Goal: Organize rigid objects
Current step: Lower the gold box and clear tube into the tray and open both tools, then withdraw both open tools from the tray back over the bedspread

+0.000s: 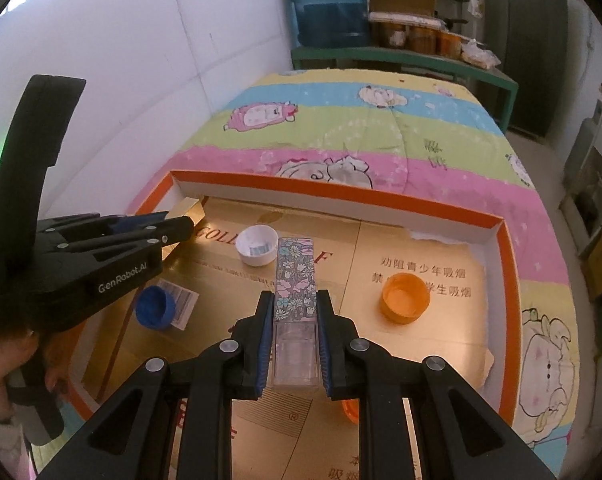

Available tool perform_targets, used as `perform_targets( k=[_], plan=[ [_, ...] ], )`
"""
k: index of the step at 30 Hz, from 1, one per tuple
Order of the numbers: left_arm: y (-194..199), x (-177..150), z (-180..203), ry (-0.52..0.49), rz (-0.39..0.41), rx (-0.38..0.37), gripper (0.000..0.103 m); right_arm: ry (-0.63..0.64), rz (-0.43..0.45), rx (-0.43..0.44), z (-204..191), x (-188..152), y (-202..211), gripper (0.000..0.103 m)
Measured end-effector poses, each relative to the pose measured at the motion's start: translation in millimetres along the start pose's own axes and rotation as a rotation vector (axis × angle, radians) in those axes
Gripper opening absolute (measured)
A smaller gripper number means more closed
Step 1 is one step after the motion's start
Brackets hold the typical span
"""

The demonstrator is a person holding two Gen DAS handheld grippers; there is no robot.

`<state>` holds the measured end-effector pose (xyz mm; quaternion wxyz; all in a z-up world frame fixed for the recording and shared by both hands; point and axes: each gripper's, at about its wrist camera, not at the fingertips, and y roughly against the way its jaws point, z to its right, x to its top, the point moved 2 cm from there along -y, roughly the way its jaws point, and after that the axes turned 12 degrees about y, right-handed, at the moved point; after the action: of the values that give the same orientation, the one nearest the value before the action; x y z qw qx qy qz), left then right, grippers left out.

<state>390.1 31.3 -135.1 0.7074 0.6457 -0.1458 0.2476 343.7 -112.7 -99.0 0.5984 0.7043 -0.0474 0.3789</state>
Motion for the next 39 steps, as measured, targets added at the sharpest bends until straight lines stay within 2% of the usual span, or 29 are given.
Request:
perform_targets(
  k=[8, 14, 17, 18, 20, 22, 31, 39],
  plan=[
    [-3, -2, 0, 0.002, -0.005, 0.002, 0.018, 0.000, -0.038, 0.015, -2, -3, -12, 0.020],
    [-5, -2, -3, 0.018, -0.025, -0.038, 0.019, 0.005, -0.051, 0.025, -4, -4, -17, 0.021],
    [-4, -1, -7, 0.033, -0.025, -0.065, 0.029, 0.002, -0.052, 0.038, -4, -4, -17, 0.024],
    [-4, -1, -8, 0.038, -0.023, -0.065, 0.038, -0.002, -0.049, 0.044, -4, -4, -16, 0.027],
    [-1, -2, -8, 0.040, -0.016, -0.085, 0.043, -0.006, -0.041, 0.046, -4, -4, -14, 0.033],
    [3, -2, -8, 0.044, -0.002, -0.085, 0.054, -0.006, -0.038, 0.048, -5, -4, -13, 0.038],
    [47, -2, -10, 0.050, 0.095, -0.126, 0.055, -0.003, 0.046, 0.033, -12, -2, 22, 0.040],
    [96, -26, -2, 0.010, 0.148, -0.168, 0.055, -0.021, 0.083, 0.024, -19, -11, 60, 0.040]
  ],
)
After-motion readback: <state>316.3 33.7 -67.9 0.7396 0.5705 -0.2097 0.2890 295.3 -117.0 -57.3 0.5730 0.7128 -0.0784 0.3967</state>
